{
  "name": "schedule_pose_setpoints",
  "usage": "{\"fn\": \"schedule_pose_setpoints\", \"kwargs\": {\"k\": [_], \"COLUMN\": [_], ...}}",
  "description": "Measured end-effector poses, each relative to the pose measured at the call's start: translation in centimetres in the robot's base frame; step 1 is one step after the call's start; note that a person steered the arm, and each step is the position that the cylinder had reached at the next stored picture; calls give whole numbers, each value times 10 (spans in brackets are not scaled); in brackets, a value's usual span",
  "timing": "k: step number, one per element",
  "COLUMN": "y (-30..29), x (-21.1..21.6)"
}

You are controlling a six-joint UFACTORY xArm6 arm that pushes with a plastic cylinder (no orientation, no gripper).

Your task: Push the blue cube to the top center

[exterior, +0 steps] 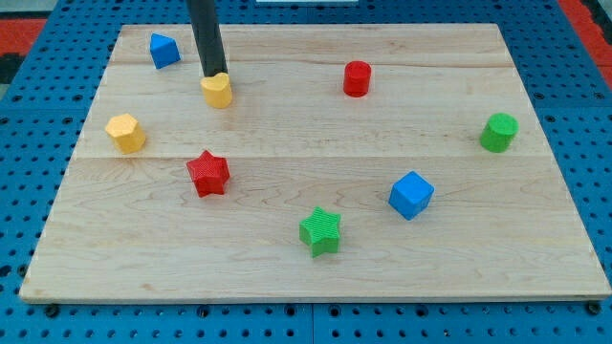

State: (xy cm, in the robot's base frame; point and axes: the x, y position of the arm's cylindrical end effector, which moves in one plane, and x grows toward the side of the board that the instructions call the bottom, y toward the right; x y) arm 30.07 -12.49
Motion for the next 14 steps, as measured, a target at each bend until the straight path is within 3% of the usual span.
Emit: {"fn": "schedule_pose_setpoints", "kwargs": {"k": [2,3,4,5,6,7,8,9,10,11,12,13,14], "y": [0,31,116,175,272,343,288,193,169,190,123,100,90], "x": [0,9,46,122,118,199,211,186,197,227,211,182,120]}}
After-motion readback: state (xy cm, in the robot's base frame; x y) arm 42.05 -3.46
